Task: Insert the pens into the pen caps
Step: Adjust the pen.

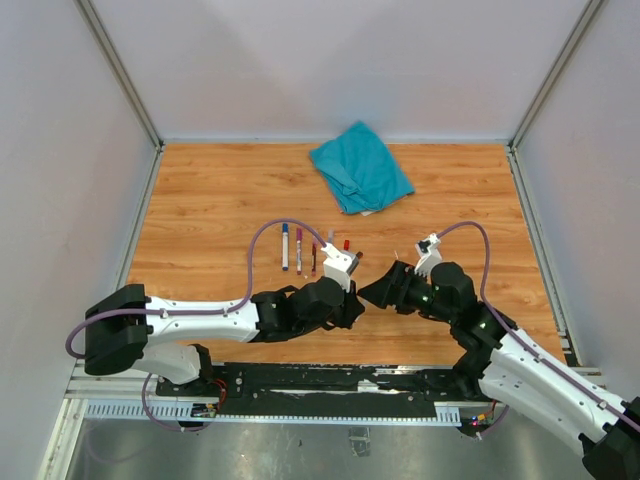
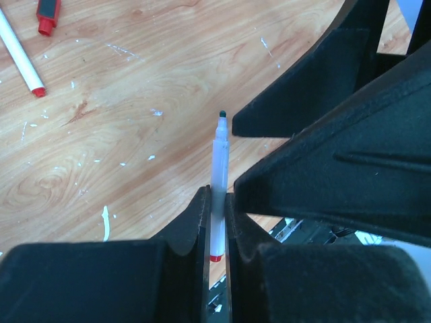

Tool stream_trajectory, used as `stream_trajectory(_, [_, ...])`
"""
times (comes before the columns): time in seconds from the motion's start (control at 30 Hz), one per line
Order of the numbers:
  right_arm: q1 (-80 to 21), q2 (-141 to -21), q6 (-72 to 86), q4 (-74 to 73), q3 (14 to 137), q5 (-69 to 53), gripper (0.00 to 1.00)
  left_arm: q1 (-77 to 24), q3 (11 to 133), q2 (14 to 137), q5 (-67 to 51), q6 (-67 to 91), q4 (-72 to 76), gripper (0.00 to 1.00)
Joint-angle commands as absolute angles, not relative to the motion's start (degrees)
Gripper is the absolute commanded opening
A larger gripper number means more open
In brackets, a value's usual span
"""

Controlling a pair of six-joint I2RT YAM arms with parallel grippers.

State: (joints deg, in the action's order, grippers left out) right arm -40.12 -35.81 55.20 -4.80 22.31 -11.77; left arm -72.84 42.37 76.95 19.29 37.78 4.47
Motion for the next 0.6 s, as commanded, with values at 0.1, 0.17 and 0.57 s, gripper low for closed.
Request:
stream_trajectory(0.1, [-43.81,-37.63,60.68,-0.22,20.14,-8.02,0.63,-73.21,41.90,75.43,21.01,38.54,6.67,0.01])
stream_trajectory(0.17, [-44.51,-37.39,61.20,-0.96,19.74,-7.23,0.60,-73.22,41.73,75.09,21.26,38.75,6.84,0.00])
stream_trajectory(0.57, [-45.16,-38.46,64.90,3.94,16.85,-9.26,0.39,-73.22,41.49,74.80,21.54,38.47,7.56,0.01])
